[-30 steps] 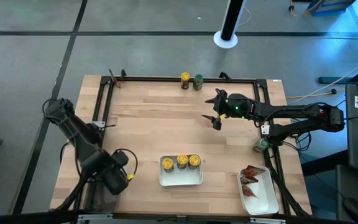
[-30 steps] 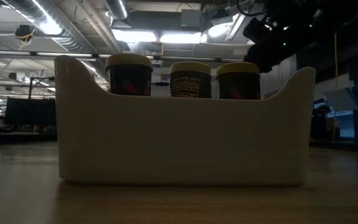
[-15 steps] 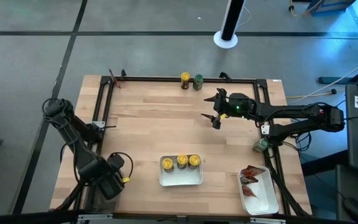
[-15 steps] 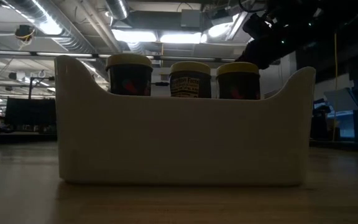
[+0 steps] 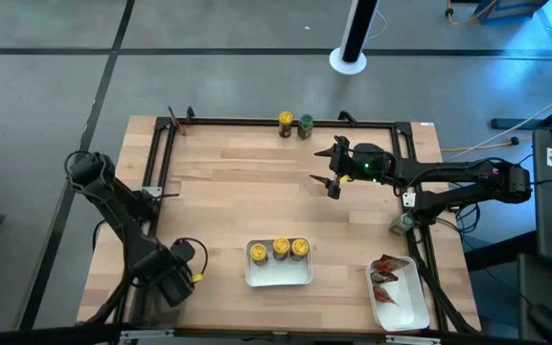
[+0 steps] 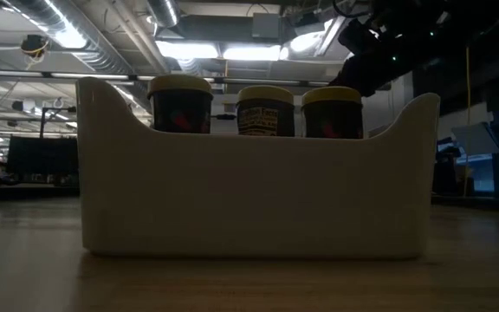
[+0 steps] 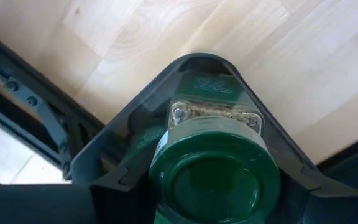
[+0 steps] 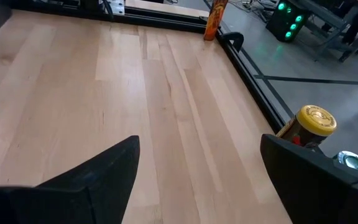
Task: Sort spices by type
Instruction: Put the top left green seasoning bottle into the black bin
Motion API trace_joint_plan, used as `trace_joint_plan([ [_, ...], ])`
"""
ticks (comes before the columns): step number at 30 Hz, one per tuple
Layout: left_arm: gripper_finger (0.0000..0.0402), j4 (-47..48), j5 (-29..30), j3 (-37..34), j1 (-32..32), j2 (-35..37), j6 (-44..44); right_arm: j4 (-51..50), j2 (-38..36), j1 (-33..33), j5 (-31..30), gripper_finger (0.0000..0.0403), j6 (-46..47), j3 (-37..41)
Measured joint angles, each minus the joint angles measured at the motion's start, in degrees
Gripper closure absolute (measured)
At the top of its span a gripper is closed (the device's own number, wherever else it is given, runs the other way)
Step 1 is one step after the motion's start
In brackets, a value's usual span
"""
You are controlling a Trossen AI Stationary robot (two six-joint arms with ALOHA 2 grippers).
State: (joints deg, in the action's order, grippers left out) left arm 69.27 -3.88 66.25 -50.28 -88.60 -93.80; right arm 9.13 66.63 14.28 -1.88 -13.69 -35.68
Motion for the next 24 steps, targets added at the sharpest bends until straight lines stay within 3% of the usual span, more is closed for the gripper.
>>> trace_joint_plan([
  [6,0.0205,-3.8,-0.06,-3.47,0.0,0.0,-0.23,-0.02,0.0,0.01,-0.01,0.007,-0.02,0.0],
  [20,0.0156,-5.76,-0.56,-4.8,0.0,0.0,0.99,0.04,0.0,0.01,0.0,0.007,-0.08,0.0],
  [24,0.0152,-4.45,-3.64,-4.8,0.02,1.62,1.37,0.04,0.0,0.01,-0.01,0.007,-0.09,0.0],
])
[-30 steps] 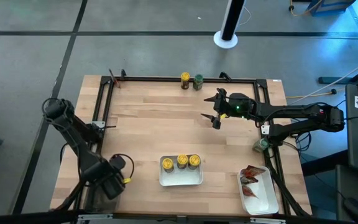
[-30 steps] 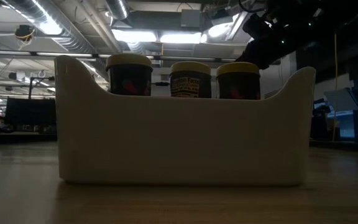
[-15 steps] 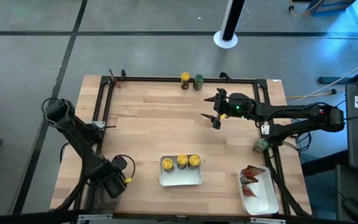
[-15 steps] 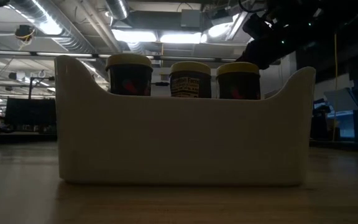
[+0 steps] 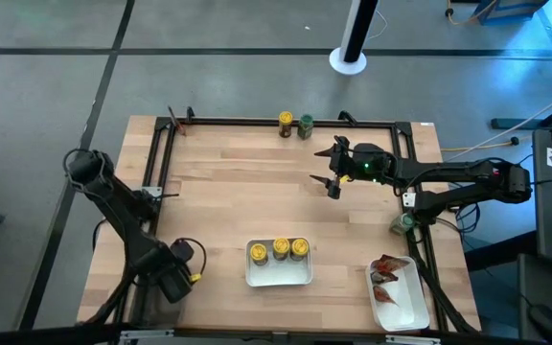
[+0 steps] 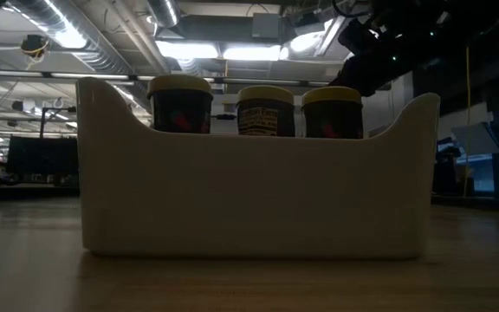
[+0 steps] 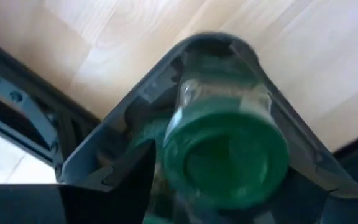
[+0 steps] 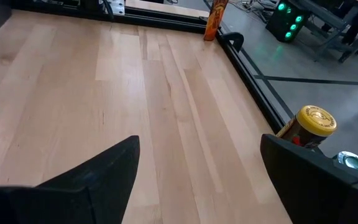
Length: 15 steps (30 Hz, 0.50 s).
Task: Sort spices by type
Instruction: Put the top left green seasoning bottle into the black bin, then put the top green seasoning bottle into the black bin
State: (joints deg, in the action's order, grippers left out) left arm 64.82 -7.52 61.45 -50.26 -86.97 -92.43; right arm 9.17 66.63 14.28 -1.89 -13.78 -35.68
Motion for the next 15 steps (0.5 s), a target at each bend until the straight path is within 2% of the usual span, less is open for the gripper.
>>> trace_joint_plan([
  [9,0.0151,0.33,1.75,0.48,0.07,9.38,-8.18,0.04,0.0,-0.02,0.0,0.007,0.0,0.0],
  [12,0.0151,-0.16,6.64,0.48,0.04,12.7,-10.31,0.04,0.0,-0.01,0.0,0.007,-0.01,0.0],
  [15,0.0151,-0.74,15.25,0.48,0.15,15.75,-10.97,0.04,0.0,0.0,0.0,0.007,-0.02,0.0],
])
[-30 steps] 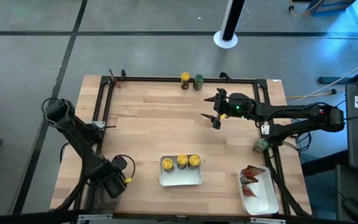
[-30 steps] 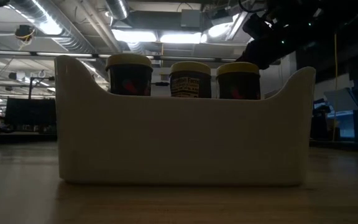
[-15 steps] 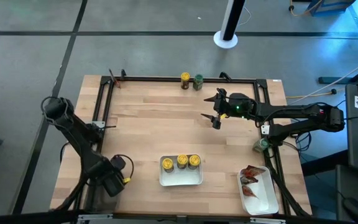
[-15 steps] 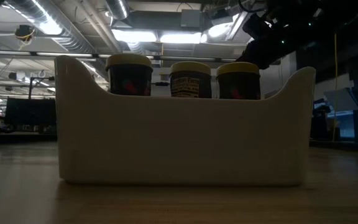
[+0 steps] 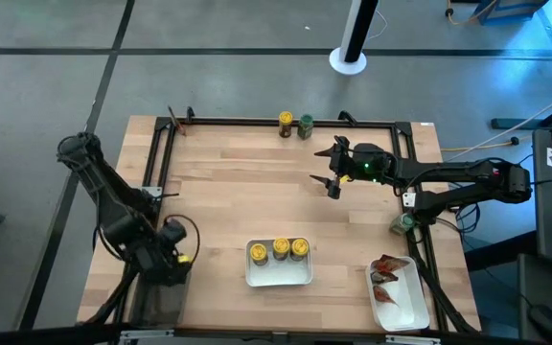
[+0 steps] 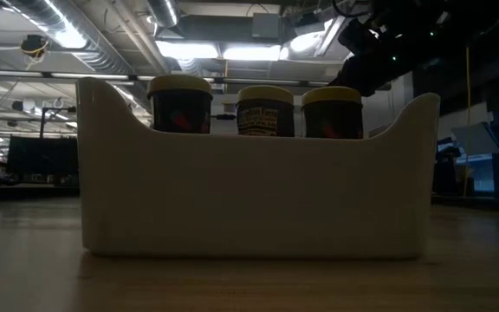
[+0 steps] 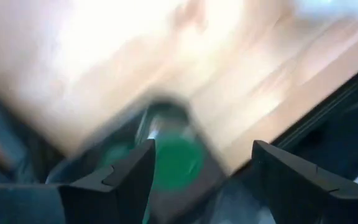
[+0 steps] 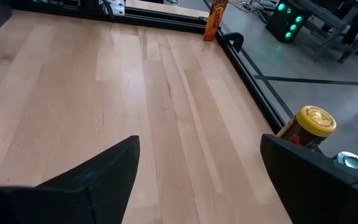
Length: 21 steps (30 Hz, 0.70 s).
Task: Sort spices by type
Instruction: Put the top green seasoning bottle into the black bin
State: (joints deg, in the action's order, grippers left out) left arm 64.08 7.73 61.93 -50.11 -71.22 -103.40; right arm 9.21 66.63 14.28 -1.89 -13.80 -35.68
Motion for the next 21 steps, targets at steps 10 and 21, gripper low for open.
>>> trace_joint_plan([
  [10,0.0151,-0.09,23.55,0.0,7.6,4.66,13.18,0.13,0.0,0.0,0.0,0.007,-0.13,0.0],
  [21,0.0151,-4.09,35.48,0.0,23.41,4.66,41.41,-0.16,0.0,0.0,0.0,0.007,0.09,0.0],
])
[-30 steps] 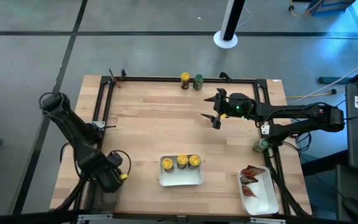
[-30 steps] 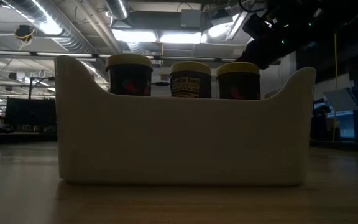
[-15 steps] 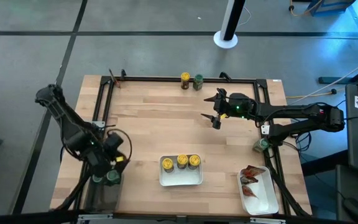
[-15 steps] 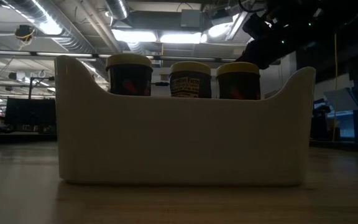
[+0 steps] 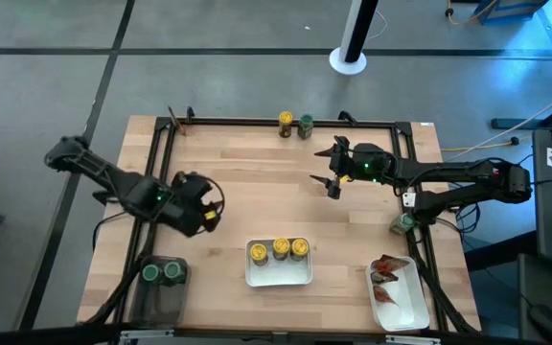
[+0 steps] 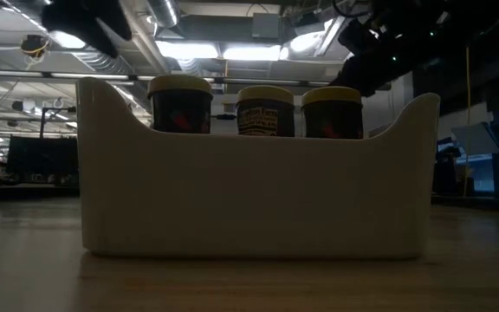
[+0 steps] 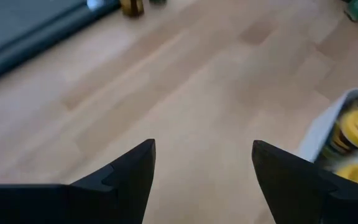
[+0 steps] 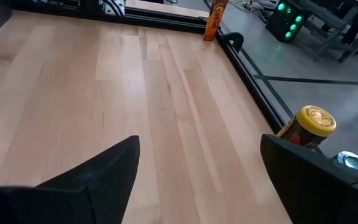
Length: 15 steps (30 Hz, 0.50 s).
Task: Sort spices by type
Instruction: Put the top green seasoning bottle into the black bin
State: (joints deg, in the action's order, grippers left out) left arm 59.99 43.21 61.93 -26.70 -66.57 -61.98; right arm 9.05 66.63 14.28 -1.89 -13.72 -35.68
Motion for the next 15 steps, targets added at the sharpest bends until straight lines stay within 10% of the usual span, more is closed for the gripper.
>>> trace_joint_plan([
  [15,0.0151,-43.38,-8.05,-14.14,25.85,0.0,50.13,-1.77,0.0,0.07,-8.49,0.007,5.68,-2.59],
])
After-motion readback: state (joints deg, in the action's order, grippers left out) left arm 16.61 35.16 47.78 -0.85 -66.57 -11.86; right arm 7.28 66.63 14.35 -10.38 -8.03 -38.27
